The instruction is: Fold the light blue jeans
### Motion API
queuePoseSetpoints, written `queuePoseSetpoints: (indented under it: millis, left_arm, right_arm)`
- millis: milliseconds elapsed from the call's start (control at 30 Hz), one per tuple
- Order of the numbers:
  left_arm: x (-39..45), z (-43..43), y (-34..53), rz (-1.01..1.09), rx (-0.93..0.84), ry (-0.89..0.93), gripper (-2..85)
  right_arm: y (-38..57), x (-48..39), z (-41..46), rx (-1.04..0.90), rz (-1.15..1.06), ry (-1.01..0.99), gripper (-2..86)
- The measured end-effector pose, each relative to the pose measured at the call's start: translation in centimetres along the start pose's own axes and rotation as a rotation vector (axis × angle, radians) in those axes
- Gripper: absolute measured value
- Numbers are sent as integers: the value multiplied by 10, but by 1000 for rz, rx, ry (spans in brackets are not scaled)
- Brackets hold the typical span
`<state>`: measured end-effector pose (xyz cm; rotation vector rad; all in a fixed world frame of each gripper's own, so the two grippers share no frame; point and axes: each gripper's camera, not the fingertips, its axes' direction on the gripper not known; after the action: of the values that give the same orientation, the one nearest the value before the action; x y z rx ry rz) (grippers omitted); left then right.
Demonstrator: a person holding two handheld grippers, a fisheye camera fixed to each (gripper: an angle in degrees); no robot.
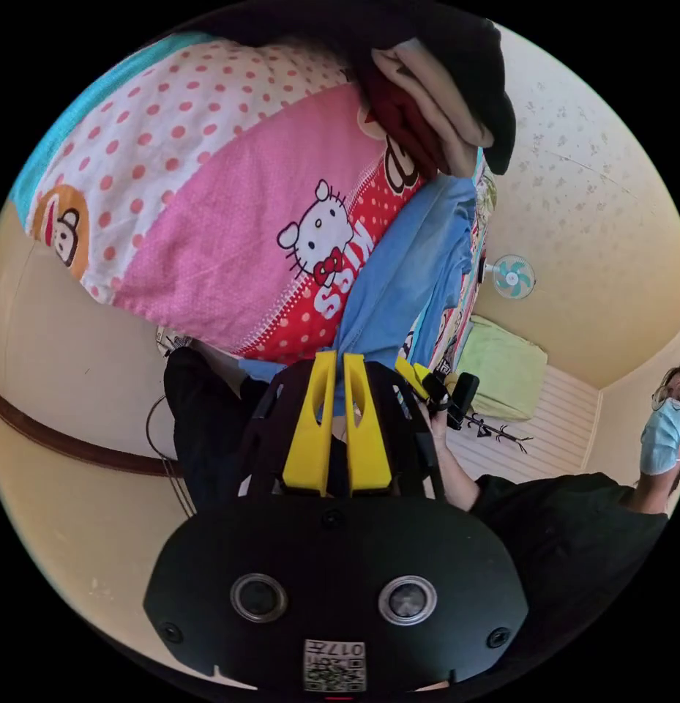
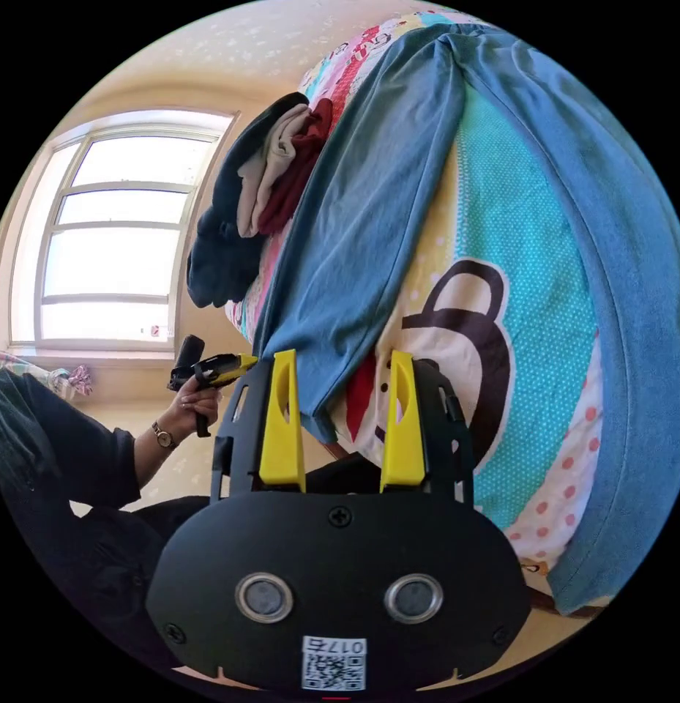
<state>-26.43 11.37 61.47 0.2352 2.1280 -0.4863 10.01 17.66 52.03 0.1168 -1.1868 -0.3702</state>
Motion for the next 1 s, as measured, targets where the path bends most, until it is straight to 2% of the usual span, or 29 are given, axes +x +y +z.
queuePoseSetpoints:
  millis: [100,200,233,300,367,467,500,600,667,700,767,833,867,933,1000]
  left_arm:
    - [-5,-17,2,25,-9,-65,26]
    - [-9,-28,6,72,-66,-151,19]
    - [-7,-33,9,106,-108,-170,9]
    - [2,-50,16,209,-140,-133,0]
    - [3,-81,31,340,-132,144,-5]
    - [-32,-106,46,302,-105,447,-7]
    - [-41,-109,48,288,-93,463,-7]
    - [-85,-107,57,143,-70,277,-6]
    - [-111,-92,70,-54,-44,91,-1]
    - [-116,-91,75,-98,-27,71,1]
    - [-129,-94,105,-258,48,-13,27]
    - [-128,-102,138,-345,142,-107,49]
    - [-117,-103,156,-341,196,-143,51]
    - [-86,-95,173,-271,229,-193,51]
    - [-42,-69,178,-142,197,-251,52]
  right_arm:
    - [3,-4,9,15,42,8,137]
    - [5,-9,12,-28,49,24,71]
    - [6,-12,10,-99,26,-23,37]
    - [15,-17,-7,-84,37,-89,26]
    - [25,-21,-31,-41,49,-214,19]
    - [37,-14,-57,-29,82,-394,17]
    - [39,-6,-59,-40,98,-392,18]
    - [34,20,-38,-187,212,-223,28]
    - [31,23,-28,-294,199,-170,42]
    - [34,17,-35,-300,149,-164,57]
    - [43,9,-61,-259,110,-115,75]
    - [62,16,-118,-149,148,42,92]
    - [67,21,-137,-107,163,90,94]
    - [88,45,-210,48,225,308,101]
    - [100,73,-256,122,299,483,108]
